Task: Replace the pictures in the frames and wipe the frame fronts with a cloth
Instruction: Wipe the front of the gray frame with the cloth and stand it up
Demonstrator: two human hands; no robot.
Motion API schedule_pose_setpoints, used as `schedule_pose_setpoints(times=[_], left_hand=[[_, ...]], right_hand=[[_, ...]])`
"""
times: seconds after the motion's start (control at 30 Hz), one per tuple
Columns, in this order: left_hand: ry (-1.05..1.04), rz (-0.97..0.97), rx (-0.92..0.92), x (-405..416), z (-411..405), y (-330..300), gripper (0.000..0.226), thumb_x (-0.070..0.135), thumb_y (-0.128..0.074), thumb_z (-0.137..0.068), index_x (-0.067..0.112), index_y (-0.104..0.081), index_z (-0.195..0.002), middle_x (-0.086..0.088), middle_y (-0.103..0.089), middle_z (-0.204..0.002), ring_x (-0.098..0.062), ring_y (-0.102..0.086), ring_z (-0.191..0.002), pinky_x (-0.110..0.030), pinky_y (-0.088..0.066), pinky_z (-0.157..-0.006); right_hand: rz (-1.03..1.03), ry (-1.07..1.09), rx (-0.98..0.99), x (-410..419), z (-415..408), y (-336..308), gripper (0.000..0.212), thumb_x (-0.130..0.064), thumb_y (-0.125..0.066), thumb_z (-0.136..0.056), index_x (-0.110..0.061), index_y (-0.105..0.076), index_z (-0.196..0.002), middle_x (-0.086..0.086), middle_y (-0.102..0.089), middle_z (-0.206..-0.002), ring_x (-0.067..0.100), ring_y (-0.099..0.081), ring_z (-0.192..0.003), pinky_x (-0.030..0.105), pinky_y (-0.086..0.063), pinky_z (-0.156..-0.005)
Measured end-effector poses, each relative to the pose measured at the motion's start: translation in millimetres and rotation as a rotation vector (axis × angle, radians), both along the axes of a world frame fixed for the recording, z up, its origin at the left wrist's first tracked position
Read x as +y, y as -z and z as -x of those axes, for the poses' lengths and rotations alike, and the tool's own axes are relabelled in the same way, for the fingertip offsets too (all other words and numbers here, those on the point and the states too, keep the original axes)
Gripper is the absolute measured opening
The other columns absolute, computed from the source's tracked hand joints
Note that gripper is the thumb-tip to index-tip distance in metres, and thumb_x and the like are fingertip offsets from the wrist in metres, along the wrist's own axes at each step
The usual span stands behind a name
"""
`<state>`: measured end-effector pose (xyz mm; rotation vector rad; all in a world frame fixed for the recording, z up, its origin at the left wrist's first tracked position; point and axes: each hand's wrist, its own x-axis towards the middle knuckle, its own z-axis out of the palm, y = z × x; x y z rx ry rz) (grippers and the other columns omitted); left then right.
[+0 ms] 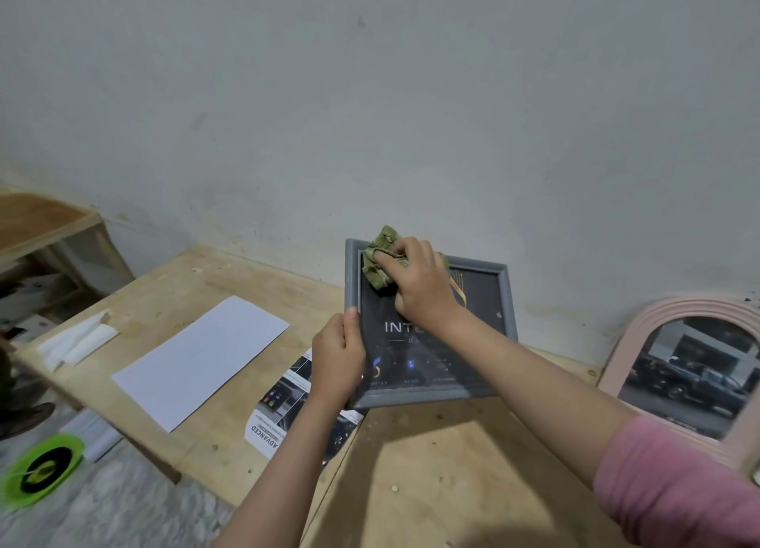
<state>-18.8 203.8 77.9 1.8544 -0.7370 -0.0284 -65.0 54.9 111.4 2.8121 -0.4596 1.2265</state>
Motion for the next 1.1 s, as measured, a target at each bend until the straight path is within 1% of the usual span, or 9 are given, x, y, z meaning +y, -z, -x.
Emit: schedule_pose_setpoints(times=[0.2, 0.27, 0.33, 0.43, 0.53, 0.6, 0.7, 0.93, 1.1], left_hand=[[-0.060, 0.036, 0.037, 9, -3, -2, 0.044, 0.030, -0.036, -0.101, 0.015, -0.031, -0.060, 0.003, -0.033, -0.055, -0.012, -0.031, -0.052, -0.026, -0.024, -0.050], [-0.088, 0.055, 0.036, 15, -7, -3, 0.043, 0.029, -0.035, -0.101, 0.016, -0.033, -0.060, 0.003, -0.035, -0.055, -0.012, -0.033, -0.052, -0.026, -0.026, -0.050], [-0.094, 0.055, -0.011, 19, -13, -5, 0.043, 0.028, -0.036, -0.101, 0.015, -0.033, -0.060, 0.001, -0.036, -0.055, -0.013, -0.034, -0.053, -0.027, -0.027, -0.050], [-0.064, 0.051, -0.058, 13, -17, -9, 0.043, 0.028, -0.037, -0.100, 0.015, -0.032, -0.059, 0.002, -0.034, -0.053, -0.014, -0.033, -0.051, -0.030, -0.027, -0.051], [-0.022, 0.057, -0.081, 0, -9, -8, 0.043, 0.028, -0.038, -0.101, 0.016, -0.032, -0.059, 0.003, -0.034, -0.052, -0.013, -0.033, -0.051, -0.031, -0.027, -0.052], [-0.036, 0.092, -0.048, -2, -9, -6, 0.043, 0.028, -0.036, -0.101, 0.016, -0.033, -0.060, 0.003, -0.035, -0.053, -0.014, -0.033, -0.052, -0.031, -0.028, -0.052], [-0.067, 0.135, 0.012, 1, -18, -11, 0.043, 0.026, -0.035, -0.102, 0.013, -0.036, -0.062, 0.001, -0.036, -0.054, -0.014, -0.033, -0.053, -0.029, -0.027, -0.051], [-0.141, 0.144, 0.007, 12, -45, -22, 0.044, 0.027, -0.035, -0.102, 0.016, -0.029, -0.060, 0.002, -0.030, -0.055, -0.013, -0.029, -0.053, -0.025, -0.027, -0.051], [-0.068, 0.130, 0.028, 10, -45, -22, 0.044, 0.026, -0.034, -0.102, 0.018, -0.028, -0.060, 0.003, -0.030, -0.056, -0.011, -0.029, -0.053, -0.024, -0.027, -0.051]], right_hand=[[-0.180, 0.083, 0.126, -11, 11, 9, 0.059, 0.008, -0.055, -0.055, -0.010, -0.064, -0.110, 0.017, -0.053, -0.097, 0.036, -0.052, -0.084, 0.033, -0.036, -0.062], [-0.292, 0.180, 0.202, -23, 19, 12, 0.056, 0.006, -0.054, -0.062, -0.012, -0.061, -0.115, 0.017, -0.048, -0.107, 0.037, -0.047, -0.097, 0.038, -0.042, -0.072], [-0.413, 0.236, 0.113, -29, 27, 9, 0.052, 0.005, -0.049, -0.067, -0.009, -0.061, -0.116, 0.016, -0.046, -0.109, 0.035, -0.044, -0.102, 0.039, -0.044, -0.080], [-0.368, -0.017, -0.172, -10, 15, -4, 0.051, 0.002, -0.040, -0.067, 0.000, -0.063, -0.112, 0.020, -0.054, -0.107, 0.035, -0.049, -0.097, 0.041, -0.046, -0.083], [-0.323, -0.192, -0.181, 19, -7, -12, 0.051, -0.005, -0.034, -0.073, 0.001, -0.063, -0.115, 0.018, -0.057, -0.123, 0.030, -0.046, -0.107, 0.035, -0.038, -0.097], [-0.334, -0.229, -0.126, 28, -11, -2, 0.053, -0.003, -0.031, -0.073, 0.001, -0.062, -0.116, 0.017, -0.055, -0.131, 0.029, -0.041, -0.116, 0.040, -0.034, -0.105], [-0.251, -0.300, 0.010, 34, 2, 27, 0.058, 0.001, -0.032, -0.067, -0.003, -0.062, -0.116, 0.011, -0.052, -0.136, 0.029, -0.042, -0.113, 0.051, -0.039, -0.099], [-0.113, -0.412, 0.301, 8, 57, 64, 0.044, -0.002, -0.042, -0.076, -0.014, -0.062, -0.113, 0.010, -0.049, -0.125, 0.031, -0.049, -0.091, 0.042, -0.046, -0.078], [-0.333, -0.118, -0.130, -43, 45, 10, 0.047, 0.007, -0.040, -0.071, 0.004, -0.064, -0.111, 0.023, -0.059, -0.112, 0.036, -0.050, -0.101, 0.040, -0.042, -0.093]])
